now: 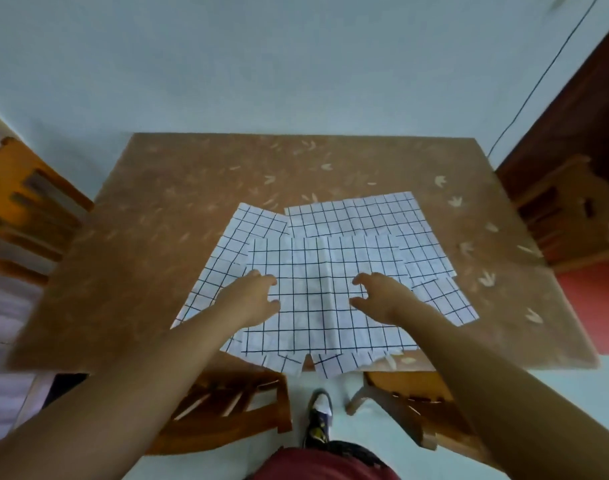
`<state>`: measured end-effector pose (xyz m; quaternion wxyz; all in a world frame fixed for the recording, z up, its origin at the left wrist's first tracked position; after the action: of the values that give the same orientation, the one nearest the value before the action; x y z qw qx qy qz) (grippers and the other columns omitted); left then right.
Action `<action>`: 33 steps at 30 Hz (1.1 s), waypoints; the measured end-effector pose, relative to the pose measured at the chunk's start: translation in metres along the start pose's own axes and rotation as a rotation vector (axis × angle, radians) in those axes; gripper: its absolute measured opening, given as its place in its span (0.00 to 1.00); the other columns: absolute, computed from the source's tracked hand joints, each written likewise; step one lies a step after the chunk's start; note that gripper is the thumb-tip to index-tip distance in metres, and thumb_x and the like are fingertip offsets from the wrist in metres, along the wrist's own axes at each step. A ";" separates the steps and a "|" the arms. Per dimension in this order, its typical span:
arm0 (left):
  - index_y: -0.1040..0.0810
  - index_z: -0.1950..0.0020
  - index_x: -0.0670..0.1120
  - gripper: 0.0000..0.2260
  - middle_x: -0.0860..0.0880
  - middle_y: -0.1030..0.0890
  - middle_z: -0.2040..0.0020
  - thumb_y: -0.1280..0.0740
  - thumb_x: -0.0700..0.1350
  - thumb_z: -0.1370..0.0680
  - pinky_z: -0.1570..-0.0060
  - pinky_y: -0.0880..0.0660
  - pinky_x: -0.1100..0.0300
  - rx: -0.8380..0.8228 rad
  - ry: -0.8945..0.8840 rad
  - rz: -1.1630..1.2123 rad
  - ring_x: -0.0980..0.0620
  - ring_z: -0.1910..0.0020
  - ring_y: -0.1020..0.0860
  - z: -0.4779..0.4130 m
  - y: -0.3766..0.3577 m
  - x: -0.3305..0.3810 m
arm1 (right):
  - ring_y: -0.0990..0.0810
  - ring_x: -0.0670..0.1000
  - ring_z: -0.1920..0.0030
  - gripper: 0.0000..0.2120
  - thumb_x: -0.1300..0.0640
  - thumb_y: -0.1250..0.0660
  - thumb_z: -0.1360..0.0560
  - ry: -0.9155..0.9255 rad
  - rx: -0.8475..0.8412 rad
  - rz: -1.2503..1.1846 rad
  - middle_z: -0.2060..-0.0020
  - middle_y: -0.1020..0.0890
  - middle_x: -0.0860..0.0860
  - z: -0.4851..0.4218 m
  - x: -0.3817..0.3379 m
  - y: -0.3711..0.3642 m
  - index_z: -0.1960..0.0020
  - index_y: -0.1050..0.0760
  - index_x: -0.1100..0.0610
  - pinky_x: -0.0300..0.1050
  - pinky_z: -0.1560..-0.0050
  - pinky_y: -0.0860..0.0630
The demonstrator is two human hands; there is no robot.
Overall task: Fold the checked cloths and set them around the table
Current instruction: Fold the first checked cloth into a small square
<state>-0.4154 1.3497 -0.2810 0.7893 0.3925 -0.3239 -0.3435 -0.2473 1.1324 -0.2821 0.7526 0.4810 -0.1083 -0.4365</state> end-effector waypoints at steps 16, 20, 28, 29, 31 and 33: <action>0.39 0.20 0.53 0.31 0.44 0.43 0.21 0.33 0.56 0.21 0.33 0.28 0.42 -0.156 0.084 -0.013 0.42 0.25 0.37 -0.090 -0.052 -0.013 | 0.26 0.58 0.31 0.29 0.41 0.36 0.19 -0.041 -0.116 0.087 0.30 0.27 0.56 -0.080 0.062 -0.025 0.22 0.36 0.49 0.58 0.36 0.23; 0.39 0.20 0.55 0.32 0.45 0.43 0.21 0.33 0.57 0.22 0.34 0.27 0.43 -0.155 0.094 -0.007 0.43 0.25 0.36 -0.102 -0.054 -0.009 | 0.25 0.58 0.33 0.28 0.41 0.36 0.19 -0.080 -0.110 0.061 0.31 0.27 0.56 -0.079 0.080 -0.027 0.22 0.36 0.50 0.58 0.37 0.23; 0.38 0.21 0.53 0.30 0.46 0.41 0.22 0.33 0.55 0.21 0.37 0.25 0.45 -0.207 0.051 -0.035 0.45 0.26 0.35 -0.132 -0.071 0.019 | 0.27 0.60 0.32 0.28 0.41 0.35 0.20 -0.182 -0.092 0.026 0.31 0.28 0.58 -0.101 0.106 -0.042 0.24 0.34 0.52 0.59 0.36 0.23; 0.38 0.21 0.53 0.30 0.47 0.41 0.22 0.33 0.54 0.21 0.37 0.25 0.45 -0.216 0.045 -0.037 0.45 0.27 0.35 -0.137 -0.074 0.023 | 0.28 0.61 0.31 0.28 0.41 0.35 0.20 -0.198 -0.091 0.016 0.31 0.28 0.59 -0.104 0.109 -0.046 0.24 0.34 0.53 0.60 0.36 0.23; 0.38 0.21 0.54 0.30 0.46 0.40 0.23 0.33 0.54 0.22 0.38 0.25 0.44 -0.219 0.035 -0.040 0.44 0.28 0.34 -0.149 -0.079 0.030 | 0.30 0.62 0.31 0.28 0.42 0.34 0.20 -0.245 -0.082 -0.006 0.30 0.31 0.61 -0.112 0.117 -0.051 0.25 0.35 0.54 0.60 0.35 0.24; 0.39 0.21 0.53 0.30 0.45 0.40 0.23 0.32 0.53 0.22 0.37 0.26 0.43 -0.215 0.026 -0.039 0.43 0.28 0.35 -0.163 -0.081 0.036 | 0.31 0.63 0.30 0.29 0.44 0.34 0.19 -0.296 -0.057 -0.049 0.29 0.32 0.62 -0.123 0.125 -0.053 0.24 0.35 0.55 0.61 0.35 0.25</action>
<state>-0.2917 1.3486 -0.4193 0.8242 0.3165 -0.2672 -0.3863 -0.1304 1.1059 -0.4209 0.7310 0.3924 -0.1937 -0.5235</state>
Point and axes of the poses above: each hand's wrist, its own z-axis away from the middle knuckle, its own y-axis out of the back of the hand, x = y × z, the point moved 2 cm from there along -z, towards the middle knuckle
